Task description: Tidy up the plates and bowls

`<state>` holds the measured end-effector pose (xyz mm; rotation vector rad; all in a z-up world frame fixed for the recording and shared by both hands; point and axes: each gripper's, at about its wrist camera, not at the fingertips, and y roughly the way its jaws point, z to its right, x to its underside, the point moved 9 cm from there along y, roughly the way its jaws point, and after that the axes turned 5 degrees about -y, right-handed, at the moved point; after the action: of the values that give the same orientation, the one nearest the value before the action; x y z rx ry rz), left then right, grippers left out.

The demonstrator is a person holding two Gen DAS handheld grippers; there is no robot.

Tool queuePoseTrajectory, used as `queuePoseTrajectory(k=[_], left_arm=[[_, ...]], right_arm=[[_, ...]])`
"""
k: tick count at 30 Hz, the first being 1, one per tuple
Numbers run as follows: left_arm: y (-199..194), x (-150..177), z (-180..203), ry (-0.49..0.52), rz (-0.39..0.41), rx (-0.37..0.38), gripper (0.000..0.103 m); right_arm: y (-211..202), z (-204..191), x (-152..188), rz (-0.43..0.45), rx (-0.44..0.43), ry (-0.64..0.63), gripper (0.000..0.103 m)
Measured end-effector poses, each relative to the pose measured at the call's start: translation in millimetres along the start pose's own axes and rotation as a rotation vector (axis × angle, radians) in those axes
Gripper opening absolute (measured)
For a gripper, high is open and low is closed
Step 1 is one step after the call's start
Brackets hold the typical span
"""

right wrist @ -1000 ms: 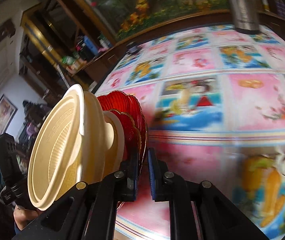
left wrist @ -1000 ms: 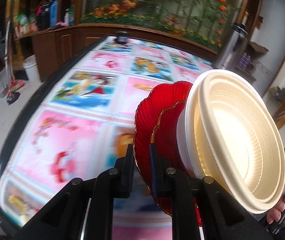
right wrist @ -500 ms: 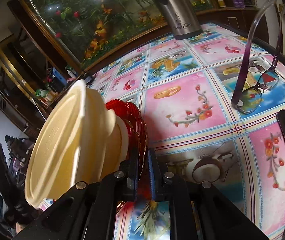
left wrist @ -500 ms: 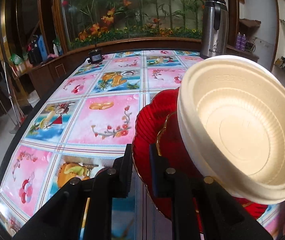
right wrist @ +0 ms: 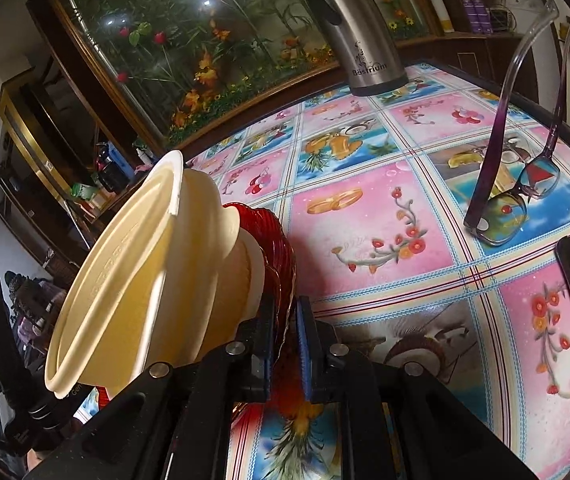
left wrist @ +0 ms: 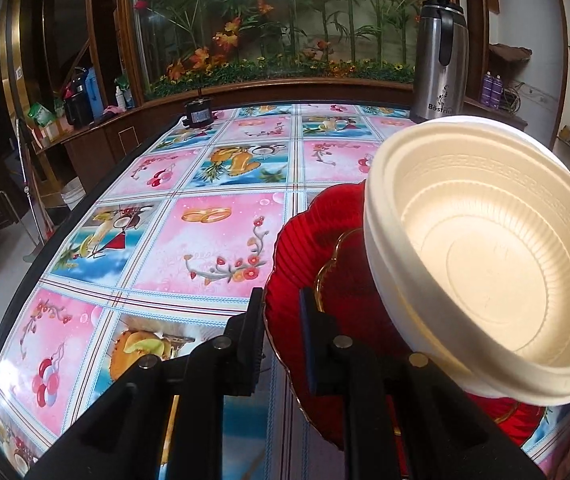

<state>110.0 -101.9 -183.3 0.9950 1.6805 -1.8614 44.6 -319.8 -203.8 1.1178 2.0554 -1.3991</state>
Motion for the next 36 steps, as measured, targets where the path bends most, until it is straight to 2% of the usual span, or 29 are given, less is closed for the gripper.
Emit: queuePoseTrajectory(k=[22,26,28,29,31,32,33,36], left_arm=[[0.5,0.5,1.2,0.002,-0.001,-0.001,0.016],[0.3,0.6,1.9,0.001,0.0,0.005,0.019],[0.5,1.1,-0.1,-0.003,-0.003,0.005,0.025],[-0.2,1.3,-2.2,-0.007,-0.003,0.002,0.033],[-4.8,1.1,-8.2,-0.021,0.005,-0.002,0.055],[-7.5,1.6,-10.1,-0.03,0.003,0.014,0.071],[-9.6,2.1,-11.1,-0.037,0.001,0.029,0.077],[-14.7,4.6,-14.9,-0.037,-0.008,0.043,0.077]], right_arm=[[2.6,2.5,-4.1,0.004,0.033,-0.024,0.012],[0.5,2.6,-3.8,0.005,0.049,-0.03,0.013],[-1.1,1.8,-2.8,-0.002,0.055,-0.03,0.014],[-3.3,2.6,-1.8,-0.007,0.056,-0.021,0.014],[-6.9,5.1,0.3,-0.015,0.055,-0.008,0.015],[-9.9,6.1,1.5,-0.017,0.055,-0.007,0.015],[-13.6,7.0,2.5,-0.015,0.057,-0.009,0.015],[-29.4,10.5,4.8,0.008,0.068,-0.014,0.022]])
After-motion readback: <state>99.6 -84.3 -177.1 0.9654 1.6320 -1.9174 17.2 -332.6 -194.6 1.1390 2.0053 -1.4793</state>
